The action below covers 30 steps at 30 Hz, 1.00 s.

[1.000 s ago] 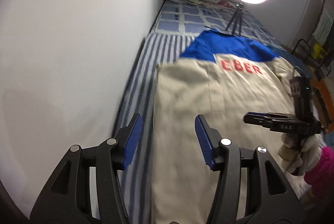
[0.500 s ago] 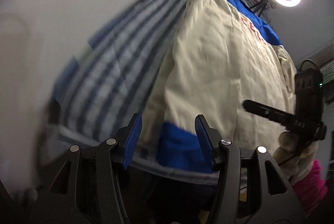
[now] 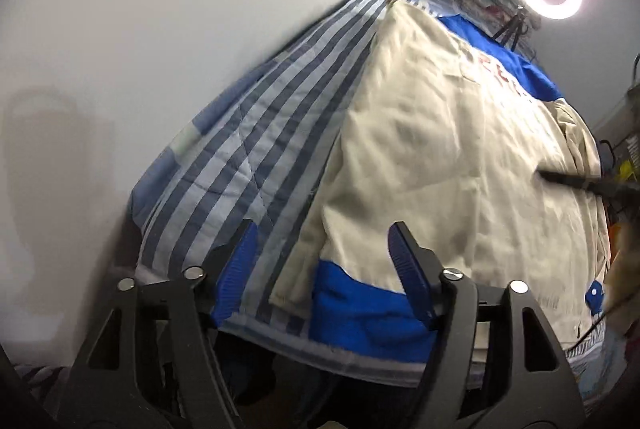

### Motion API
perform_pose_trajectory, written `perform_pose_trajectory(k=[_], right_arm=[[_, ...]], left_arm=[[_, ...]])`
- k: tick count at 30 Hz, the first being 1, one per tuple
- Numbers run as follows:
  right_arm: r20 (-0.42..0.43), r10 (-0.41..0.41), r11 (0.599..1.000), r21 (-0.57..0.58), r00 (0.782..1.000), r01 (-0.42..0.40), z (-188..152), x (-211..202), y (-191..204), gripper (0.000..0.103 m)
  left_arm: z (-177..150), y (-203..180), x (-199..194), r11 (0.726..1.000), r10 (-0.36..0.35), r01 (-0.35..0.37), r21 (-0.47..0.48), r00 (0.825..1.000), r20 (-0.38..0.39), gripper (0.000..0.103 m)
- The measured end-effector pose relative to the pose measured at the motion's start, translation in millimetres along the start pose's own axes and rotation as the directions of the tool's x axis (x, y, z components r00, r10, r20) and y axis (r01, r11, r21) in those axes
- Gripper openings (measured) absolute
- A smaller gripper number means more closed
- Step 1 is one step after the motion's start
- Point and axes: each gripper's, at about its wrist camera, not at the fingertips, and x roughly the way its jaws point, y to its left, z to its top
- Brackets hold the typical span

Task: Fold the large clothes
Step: 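Grasp the blue cuff of the other sleeve with the left gripper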

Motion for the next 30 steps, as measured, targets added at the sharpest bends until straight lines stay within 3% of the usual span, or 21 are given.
perform_pose_trajectory(k=[3, 5, 9, 11, 15, 18, 23, 26, 28, 30], right_arm=[[0.065, -0.044, 0.999, 0.033, 0.997, 0.042, 50, 2, -15, 0.044], [0.095, -0.091, 0.995, 0.039, 0.991, 0.088, 84, 10, -21, 0.044], [0.123, -0.133, 0.990, 0.071, 0.983, 0.125, 150, 37, -36, 0.045], [0.121, -0.134, 0.986, 0.115, 0.984, 0.120, 179, 59, -47, 0.045], [0.094, -0.221, 0.965, 0.166, 0.971, 0.203, 226, 102, -67, 0.045], [0.109, -0.226, 0.966, 0.155, 0.968, 0.208, 257, 119, -71, 0.045], [0.006, -0.286, 0.958, -0.022, 0.958, 0.286, 291, 164, -58, 0.040], [-0.039, -0.349, 0.932, -0.116, 0.936, 0.342, 293, 184, -53, 0.037], [-0.065, -0.407, 0.904, -0.170, 0.911, 0.392, 294, 195, -51, 0.025], [-0.085, -0.430, 0.891, -0.199, 0.899, 0.407, 291, 201, -51, 0.003]], left_arm=[[1, 10, 28, 0.998, -0.055, 0.051, -0.038, 0.993, -0.103, 0.071], [-4, 3, 42, 0.998, -0.057, 0.054, -0.025, 0.989, -0.139, 0.070], [-10, -10, 39, 0.998, -0.005, 0.011, 0.055, 0.995, -0.102, 0.025], [-10, -11, 34, 0.998, -0.033, 0.038, 0.043, 0.995, -0.095, 0.021], [-11, -13, 20, 0.996, -0.055, 0.059, 0.068, 0.997, -0.058, 0.019], [-10, -15, 23, 0.996, -0.046, 0.050, 0.075, 0.997, -0.065, 0.018], [-8, -15, 29, 0.997, -0.048, 0.053, 0.064, 0.996, -0.076, 0.018], [-10, -11, 30, 0.997, -0.045, 0.050, 0.062, 0.996, -0.079, 0.018], [-11, -10, 31, 0.997, -0.044, 0.049, 0.061, 0.996, -0.080, 0.018], [-11, -9, 30, 0.997, -0.041, 0.047, 0.065, 0.996, -0.080, 0.018]])
